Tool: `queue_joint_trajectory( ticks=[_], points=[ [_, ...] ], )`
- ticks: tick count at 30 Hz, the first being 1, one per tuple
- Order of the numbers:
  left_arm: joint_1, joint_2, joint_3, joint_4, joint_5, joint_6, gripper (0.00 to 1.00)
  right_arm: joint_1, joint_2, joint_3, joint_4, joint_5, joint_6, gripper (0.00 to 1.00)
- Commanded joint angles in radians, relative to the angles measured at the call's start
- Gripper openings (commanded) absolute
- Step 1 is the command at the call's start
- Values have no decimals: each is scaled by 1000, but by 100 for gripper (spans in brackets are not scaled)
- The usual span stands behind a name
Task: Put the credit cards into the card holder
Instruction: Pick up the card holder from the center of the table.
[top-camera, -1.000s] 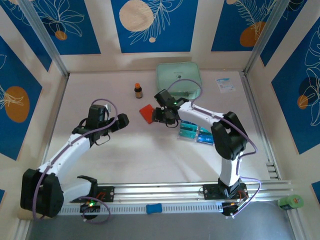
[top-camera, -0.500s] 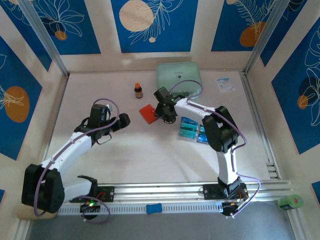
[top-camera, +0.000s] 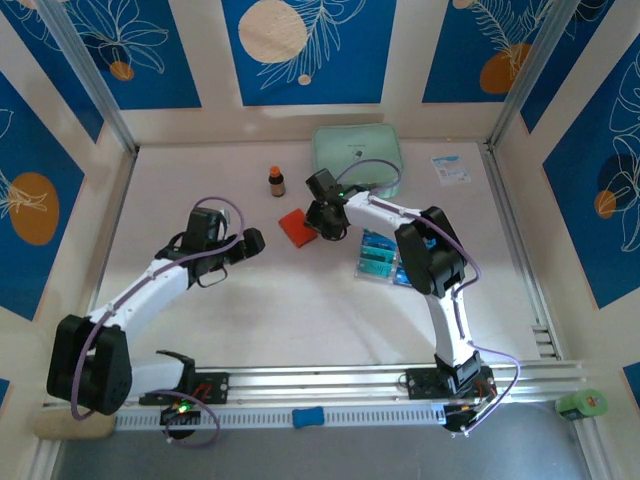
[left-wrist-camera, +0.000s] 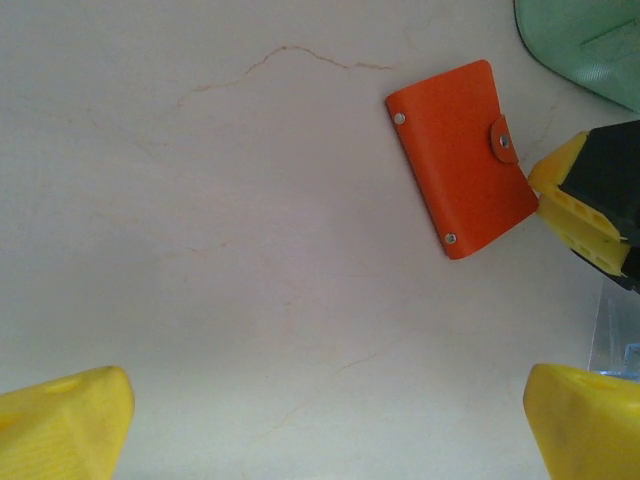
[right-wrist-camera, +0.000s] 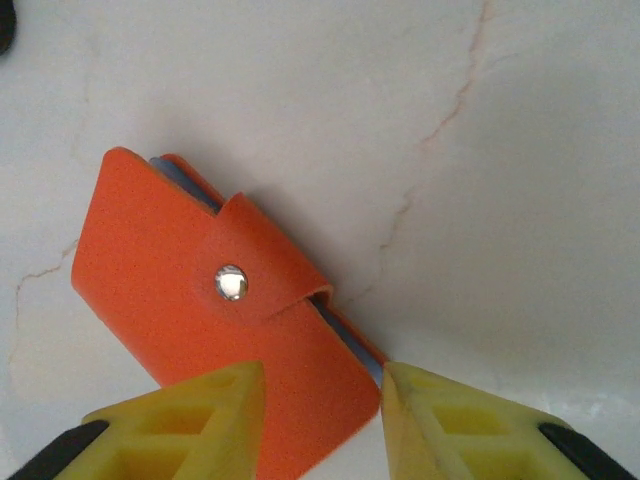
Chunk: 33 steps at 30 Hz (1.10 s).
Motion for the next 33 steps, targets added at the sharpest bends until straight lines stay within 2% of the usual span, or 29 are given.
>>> queue_joint_trajectory(
  ticks=[1, 3, 7, 12, 17, 24, 28, 33],
  points=[
    [-12, 6, 36, 21, 13, 14, 100, 2, 29, 30, 0, -39, 26, 36],
    [-14, 7, 37, 20, 11, 14, 100, 2, 32, 25, 7, -45, 30, 34],
    [-15, 6, 39, 19, 8, 16, 100, -1, 35, 14, 27, -59, 33, 26],
    [-17, 9, 37, 16, 4, 14, 100, -3, 27, 0, 42, -76, 21, 0],
    [-17, -3, 28, 13, -9, -6, 100, -1, -66, -97, 129, -135, 8, 0],
    [-13, -44, 3, 25, 43, -100, 100, 14, -327, -329, 367, -266, 53, 0],
    [-10, -73, -28, 129, 119, -240, 100, 36, -462, -452, 478, -290, 137, 0],
    [-11, -111, -75, 307, 182, -437, 100, 80, -566, -537, 574, -248, 222, 0]
  ],
)
